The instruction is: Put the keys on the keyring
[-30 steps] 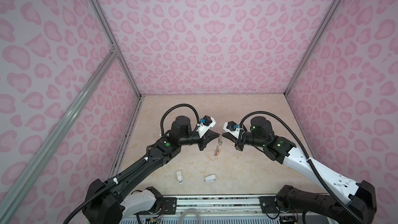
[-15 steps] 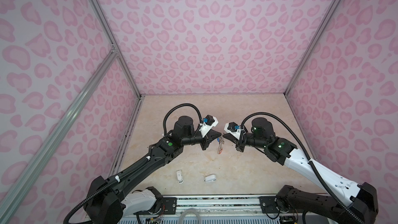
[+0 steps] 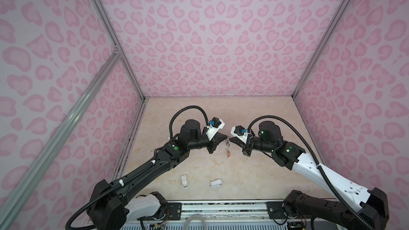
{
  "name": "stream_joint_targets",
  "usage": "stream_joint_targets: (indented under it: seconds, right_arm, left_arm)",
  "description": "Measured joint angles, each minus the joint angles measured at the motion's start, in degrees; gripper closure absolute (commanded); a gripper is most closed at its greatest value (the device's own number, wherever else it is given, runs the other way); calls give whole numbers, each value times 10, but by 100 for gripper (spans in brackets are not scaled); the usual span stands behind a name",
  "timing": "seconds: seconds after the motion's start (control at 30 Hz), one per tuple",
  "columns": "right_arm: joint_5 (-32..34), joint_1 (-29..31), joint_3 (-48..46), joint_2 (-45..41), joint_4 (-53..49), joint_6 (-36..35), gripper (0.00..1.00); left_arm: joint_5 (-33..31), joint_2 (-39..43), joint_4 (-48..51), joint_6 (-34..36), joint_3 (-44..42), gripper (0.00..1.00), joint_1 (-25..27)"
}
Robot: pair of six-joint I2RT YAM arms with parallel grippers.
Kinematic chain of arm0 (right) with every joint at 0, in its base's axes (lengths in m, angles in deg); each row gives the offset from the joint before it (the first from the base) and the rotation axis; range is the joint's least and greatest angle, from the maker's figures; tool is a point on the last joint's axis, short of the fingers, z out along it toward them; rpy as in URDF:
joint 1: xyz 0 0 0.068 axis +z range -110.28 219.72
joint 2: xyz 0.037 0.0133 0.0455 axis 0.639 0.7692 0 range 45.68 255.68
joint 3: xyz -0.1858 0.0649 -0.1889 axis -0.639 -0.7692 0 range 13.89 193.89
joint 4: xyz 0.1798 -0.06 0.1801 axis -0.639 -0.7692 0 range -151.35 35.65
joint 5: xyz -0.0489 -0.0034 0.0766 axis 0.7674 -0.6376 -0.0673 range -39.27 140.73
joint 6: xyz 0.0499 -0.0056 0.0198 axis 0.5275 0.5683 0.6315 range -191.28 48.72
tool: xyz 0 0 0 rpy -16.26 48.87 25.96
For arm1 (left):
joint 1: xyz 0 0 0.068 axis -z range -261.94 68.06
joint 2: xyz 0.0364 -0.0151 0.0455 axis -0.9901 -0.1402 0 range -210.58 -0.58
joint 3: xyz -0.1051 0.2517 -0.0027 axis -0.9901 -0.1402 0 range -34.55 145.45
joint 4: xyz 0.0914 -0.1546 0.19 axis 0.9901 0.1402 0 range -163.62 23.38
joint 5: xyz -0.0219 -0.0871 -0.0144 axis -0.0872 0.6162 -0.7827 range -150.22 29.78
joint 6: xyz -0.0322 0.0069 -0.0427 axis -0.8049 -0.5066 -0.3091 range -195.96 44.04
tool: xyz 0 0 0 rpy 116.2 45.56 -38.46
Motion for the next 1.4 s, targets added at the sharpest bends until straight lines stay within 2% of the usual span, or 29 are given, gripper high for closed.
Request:
stream_joint_targets:
  seconds: [0.17, 0.3, 0.37, 0.47, 0.53, 0.57, 0.63, 0.83, 1.07, 1.4]
  right_arm:
    - [4, -2, -9, -6, 3, -5, 100]
    - [12, -2, -23, -18, 10, -12, 100]
    - [12, -2, -31, -25, 21, -16, 100]
    - [8, -5, -40, -32, 30, -21, 100]
    - [5, -7, -44, -33, 32, -24, 100]
    - [3, -7, -45, -33, 33, -25, 100]
    - [1, -9, -46, -33, 33, -27, 100]
    - [-16, -17, -46, -31, 42, -35, 100]
    - [-54, -23, -52, -29, 60, -39, 100]
    - [-97, -25, -69, -38, 103, -34, 100]
  left_arm:
    - [1, -7, 3, -4, 1, 96, -1]
    - [28, -21, 26, -7, 16, 95, -13]
    - [50, -27, 33, -9, 24, 89, -21]
    - [66, -35, 47, -8, 35, 71, -35]
    - [80, -37, 55, -3, 37, 65, -42]
    - [89, -37, 59, 1, 37, 58, -43]
    - [104, -36, 64, 12, 37, 55, -44]
    - [136, -11, 73, 66, 36, 56, -44]
    - [137, 4, 73, 129, 31, 63, -35]
    - [118, 4, 75, 195, 27, 77, -16]
